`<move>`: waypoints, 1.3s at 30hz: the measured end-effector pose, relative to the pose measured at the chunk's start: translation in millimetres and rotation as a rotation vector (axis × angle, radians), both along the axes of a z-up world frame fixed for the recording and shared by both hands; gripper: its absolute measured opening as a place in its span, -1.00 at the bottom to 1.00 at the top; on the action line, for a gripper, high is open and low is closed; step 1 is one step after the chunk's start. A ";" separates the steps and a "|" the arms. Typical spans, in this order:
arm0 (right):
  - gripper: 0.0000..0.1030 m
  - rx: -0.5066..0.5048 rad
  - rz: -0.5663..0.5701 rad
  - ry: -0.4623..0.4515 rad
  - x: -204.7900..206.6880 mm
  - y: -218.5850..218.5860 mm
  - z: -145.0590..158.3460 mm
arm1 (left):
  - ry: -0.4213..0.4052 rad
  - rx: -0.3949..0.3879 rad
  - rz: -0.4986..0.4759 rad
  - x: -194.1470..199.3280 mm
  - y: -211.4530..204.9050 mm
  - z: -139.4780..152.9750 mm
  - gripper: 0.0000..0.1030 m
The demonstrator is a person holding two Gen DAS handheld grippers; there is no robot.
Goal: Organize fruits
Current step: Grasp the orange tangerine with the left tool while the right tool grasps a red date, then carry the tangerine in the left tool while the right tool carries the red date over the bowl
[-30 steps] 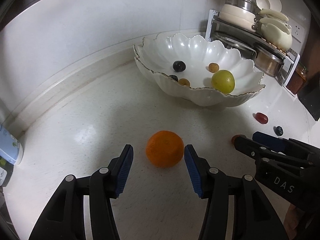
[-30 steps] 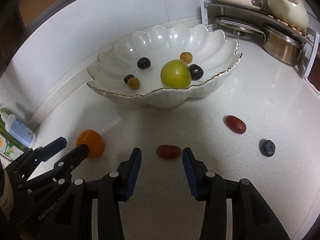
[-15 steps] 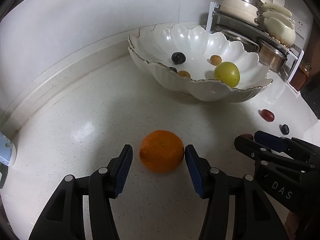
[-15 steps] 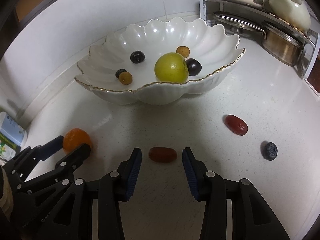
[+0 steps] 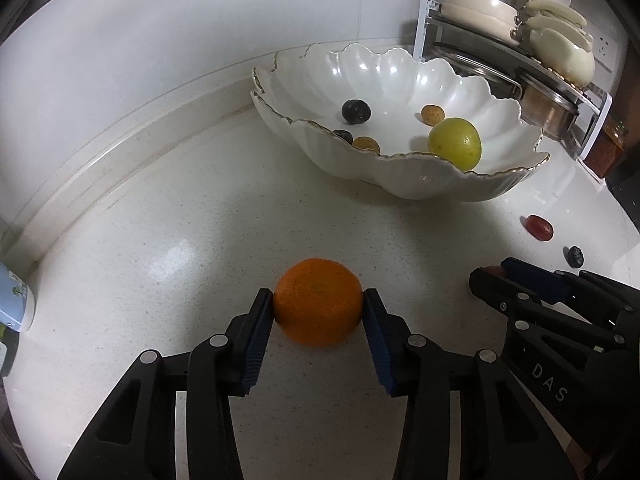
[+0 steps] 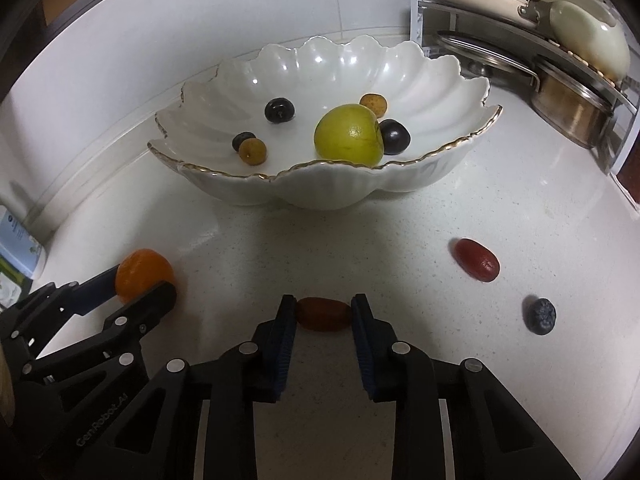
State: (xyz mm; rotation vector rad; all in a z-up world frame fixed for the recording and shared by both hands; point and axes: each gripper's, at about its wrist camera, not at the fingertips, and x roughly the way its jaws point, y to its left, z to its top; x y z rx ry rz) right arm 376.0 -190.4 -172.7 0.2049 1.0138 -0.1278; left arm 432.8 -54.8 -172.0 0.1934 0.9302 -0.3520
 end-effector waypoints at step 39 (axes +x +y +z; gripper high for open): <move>-0.43 0.007 0.067 -0.167 -42.7 -31.3 73.9 | -0.126 -0.059 0.102 -57.9 -12.2 78.2 -0.15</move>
